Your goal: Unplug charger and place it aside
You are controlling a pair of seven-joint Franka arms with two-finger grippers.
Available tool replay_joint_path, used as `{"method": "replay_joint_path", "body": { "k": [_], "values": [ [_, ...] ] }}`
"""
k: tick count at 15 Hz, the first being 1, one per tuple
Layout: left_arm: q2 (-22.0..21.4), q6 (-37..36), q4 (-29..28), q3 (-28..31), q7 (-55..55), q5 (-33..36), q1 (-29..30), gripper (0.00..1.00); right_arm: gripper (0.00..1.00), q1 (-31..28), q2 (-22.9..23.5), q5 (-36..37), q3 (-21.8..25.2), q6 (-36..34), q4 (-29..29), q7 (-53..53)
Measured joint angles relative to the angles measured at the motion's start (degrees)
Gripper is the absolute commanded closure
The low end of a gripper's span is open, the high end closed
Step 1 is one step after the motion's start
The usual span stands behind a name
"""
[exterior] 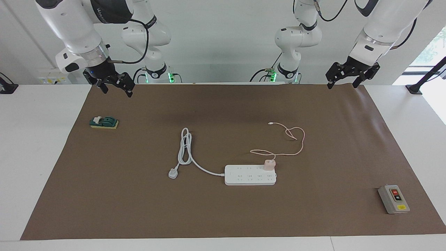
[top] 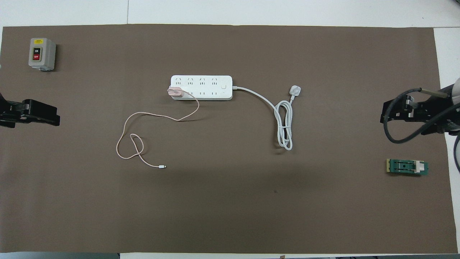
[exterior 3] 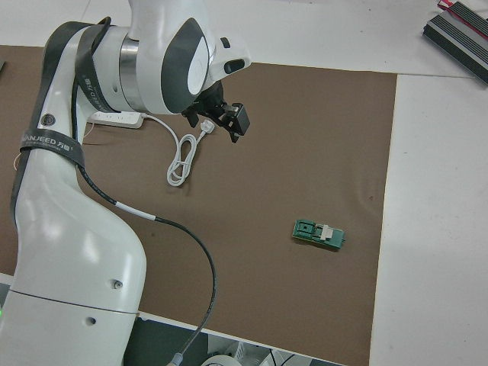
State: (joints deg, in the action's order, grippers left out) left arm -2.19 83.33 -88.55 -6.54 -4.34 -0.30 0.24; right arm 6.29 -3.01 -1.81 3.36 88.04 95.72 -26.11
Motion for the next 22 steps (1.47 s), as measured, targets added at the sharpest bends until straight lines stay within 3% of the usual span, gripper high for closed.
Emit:
{"method": "replay_joint_path", "body": {
  "k": [4,9,13,16,22],
  "values": [
    [0.1,-0.2,0.3,0.3,-3.8,0.0,0.1,0.00,0.00,2.6,0.6,-6.7,-0.4,0.8,-0.1,-26.7],
    [3.2,-0.2,2.2,0.0,-18.7,0.0,0.0,0.00,0.00,5.1,4.4,-12.0,-0.5,5.0,-0.6,-47.9],
    [7.8,3.1,4.6,-0.2,-31.8,-0.1,-1.6,0.00,0.00,8.0,9.7,-15.9,-0.5,10.0,-1.6,-53.9],
    [11.1,10.6,5.0,-0.3,-46.8,-0.1,-5.7,0.00,0.00,9.1,14.9,-17.6,-0.5,11.3,-5.9,-57.3],
    [18.1,18.4,5.1,-0.4,-77.3,-0.1,-13.4,0.00,0.00,13.3,24.2,-21.9,-0.5,17.0,-10.7,-60.5]
  ]
}}
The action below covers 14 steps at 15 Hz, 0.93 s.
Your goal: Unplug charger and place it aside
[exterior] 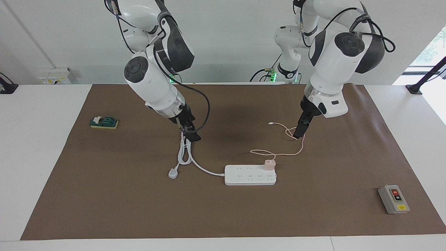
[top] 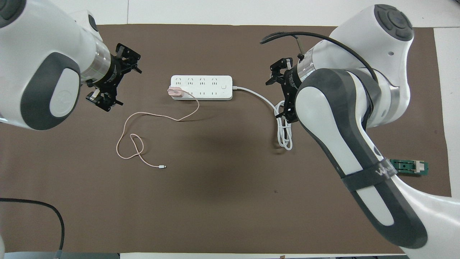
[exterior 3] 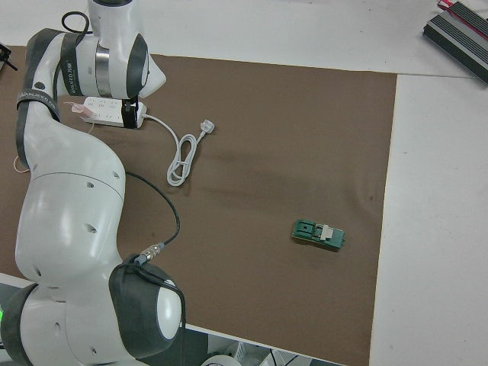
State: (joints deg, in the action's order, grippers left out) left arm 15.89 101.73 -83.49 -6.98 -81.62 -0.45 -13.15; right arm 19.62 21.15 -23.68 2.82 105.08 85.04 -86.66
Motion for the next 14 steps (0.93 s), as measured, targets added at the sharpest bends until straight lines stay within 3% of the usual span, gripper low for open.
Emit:
{"method": "replay_joint_path", "body": {
  "k": [6,14],
  "values": [
    [8.7,9.2,0.3,0.2,-15.8,1.6,-3.0,0.00,0.00,3.5,10.4,-2.8,0.0,8.8,-4.6,-2.1],
    [14.2,9.5,2.4,0.6,-18.6,3.4,-4.4,0.00,0.00,5.8,14.3,-2.9,0.0,21.1,-2.7,-2.1]
  ]
}}
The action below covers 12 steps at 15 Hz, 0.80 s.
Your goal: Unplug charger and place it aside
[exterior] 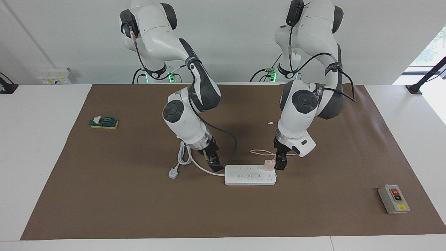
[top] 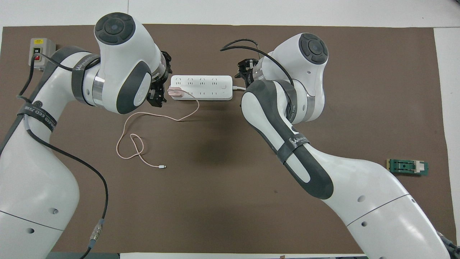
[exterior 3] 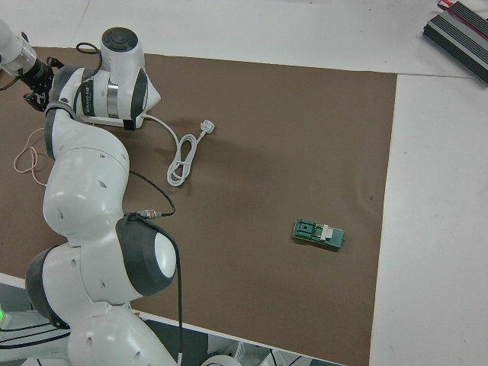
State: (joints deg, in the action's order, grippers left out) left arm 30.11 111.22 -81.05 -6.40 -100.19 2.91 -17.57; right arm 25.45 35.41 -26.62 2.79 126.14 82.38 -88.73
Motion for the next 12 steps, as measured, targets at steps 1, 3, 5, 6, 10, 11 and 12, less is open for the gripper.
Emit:
{"method": "replay_joint_path", "body": {
  "k": [1,3,5,6,10,11,12],
  "values": [
    [0.4,0.2,0.0,0.0,-0.2,0.0,0.0,0.00,0.00,0.3,0.3,-0.2,0.0,1.2,0.3,0.0],
    [1.3,1.0,0.1,0.0,-0.7,0.0,0.0,0.00,0.00,0.9,0.9,-2.3,0.0,3.1,0.5,0.0],
    [2.2,2.4,0.2,0.0,-1.0,0.0,-0.1,0.00,0.00,1.2,1.5,-4.1,0.0,3.9,0.5,0.0],
    [2.6,3.1,0.3,0.0,-1.1,0.0,-0.2,0.00,0.00,1.3,2.0,-4.6,0.0,4.3,0.6,0.0],
    [4.0,4.2,0.4,0.0,-1.4,0.0,-0.2,0.00,0.00,2.3,4.1,-4.7,0.0,7.4,0.6,0.0],
    [4.0,4.2,0.4,0.0,-1.4,0.0,-0.2,0.00,0.00,2.4,4.3,-4.7,0.0,7.9,0.6,0.0],
    [4.1,4.2,0.4,0.0,-1.5,0.0,-0.2,0.00,0.00,2.5,4.5,-4.7,0.0,8.5,0.6,0.0]
  ]
}}
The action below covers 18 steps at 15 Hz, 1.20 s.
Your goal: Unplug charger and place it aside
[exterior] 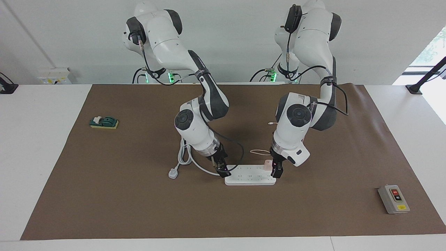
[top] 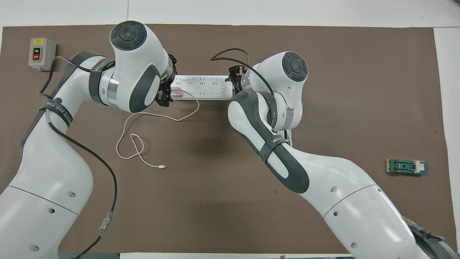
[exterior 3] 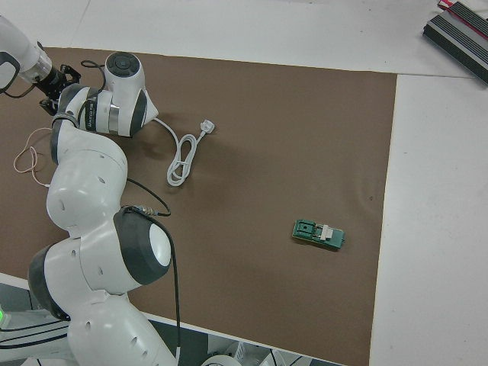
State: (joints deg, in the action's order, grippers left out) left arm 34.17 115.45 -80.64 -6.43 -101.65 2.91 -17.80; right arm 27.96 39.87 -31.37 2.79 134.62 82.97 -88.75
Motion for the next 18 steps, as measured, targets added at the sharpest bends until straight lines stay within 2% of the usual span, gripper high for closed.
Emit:
{"method": "replay_joint_path", "body": {
  "k": [5,6,9,10,12,13,18],
  "values": [
    [0.7,0.2,0.0,0.0,0.0,0.0,-0.1,0.02,0.00,0.0,1.2,0.0,0.0,1.5,0.0,0.0],
    [0.7,0.3,0.0,0.0,0.0,0.0,-0.2,0.10,0.00,0.1,1.6,0.0,0.0,2.1,0.0,0.0],
    [0.8,0.5,0.0,-0.1,0.0,0.0,-0.8,0.43,0.00,0.1,1.8,0.0,0.0,3.5,0.0,0.0],
    [0.8,0.6,0.0,0.0,0.0,0.1,-1.0,0.56,0.00,0.1,1.9,0.0,0.0,3.5,-0.1,0.0],
    [0.9,1.1,0.0,0.0,0.0,0.2,-1.1,0.92,0.00,0.1,2.1,0.0,0.0,3.6,-0.4,0.0],
    [0.9,1.1,0.0,0.0,0.0,0.2,-1.1,1.00,0.00,0.1,2.3,0.0,0.0,3.6,-0.7,0.0],
    [0.9,0.6,0.0,0.0,0.0,0.2,-1.2,1.00,0.00,0.1,4.7,0.0,0.0,3.5,-4.7,0.0]
  ]
}}
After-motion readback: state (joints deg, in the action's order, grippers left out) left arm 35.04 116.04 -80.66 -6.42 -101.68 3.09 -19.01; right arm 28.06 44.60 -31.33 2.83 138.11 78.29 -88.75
